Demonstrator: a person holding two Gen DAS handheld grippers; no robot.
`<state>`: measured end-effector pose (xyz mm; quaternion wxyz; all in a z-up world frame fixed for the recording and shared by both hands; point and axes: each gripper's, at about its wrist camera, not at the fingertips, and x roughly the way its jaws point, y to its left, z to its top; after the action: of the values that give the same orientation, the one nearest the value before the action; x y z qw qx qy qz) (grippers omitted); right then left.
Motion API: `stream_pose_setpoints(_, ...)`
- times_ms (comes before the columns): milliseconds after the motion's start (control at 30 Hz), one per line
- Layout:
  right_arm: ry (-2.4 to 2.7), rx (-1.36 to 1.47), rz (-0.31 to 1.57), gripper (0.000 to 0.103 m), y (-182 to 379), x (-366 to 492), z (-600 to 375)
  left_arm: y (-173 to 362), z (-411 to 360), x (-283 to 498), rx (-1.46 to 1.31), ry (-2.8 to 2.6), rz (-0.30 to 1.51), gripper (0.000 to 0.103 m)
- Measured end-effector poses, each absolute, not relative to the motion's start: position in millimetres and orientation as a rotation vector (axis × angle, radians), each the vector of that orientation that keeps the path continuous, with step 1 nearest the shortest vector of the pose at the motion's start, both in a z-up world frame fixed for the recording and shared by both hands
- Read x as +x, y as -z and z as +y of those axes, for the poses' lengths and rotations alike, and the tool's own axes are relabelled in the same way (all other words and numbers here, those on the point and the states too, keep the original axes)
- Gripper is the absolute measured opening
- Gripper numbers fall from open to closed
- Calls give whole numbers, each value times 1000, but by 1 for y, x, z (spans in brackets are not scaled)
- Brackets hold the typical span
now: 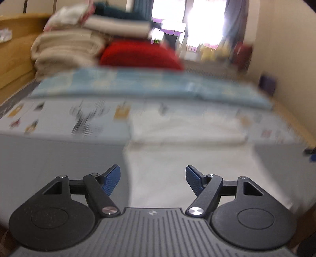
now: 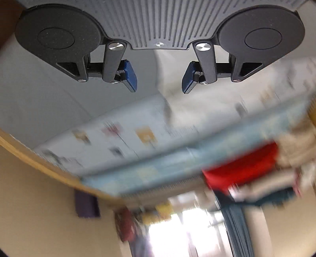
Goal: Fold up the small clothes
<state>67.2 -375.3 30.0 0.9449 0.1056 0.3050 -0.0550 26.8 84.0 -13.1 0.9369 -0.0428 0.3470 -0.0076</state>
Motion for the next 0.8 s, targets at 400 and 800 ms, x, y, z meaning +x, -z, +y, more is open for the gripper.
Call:
stream_pose_setpoints(400, 136, 351, 772, 48, 34, 28, -403, 80, 133, 13, -259, -29, 966, 27)
stream_pose_setpoints(800, 232, 319, 963, 46, 92, 60, -392, 125, 141, 36, -368, -61, 1125, 29)
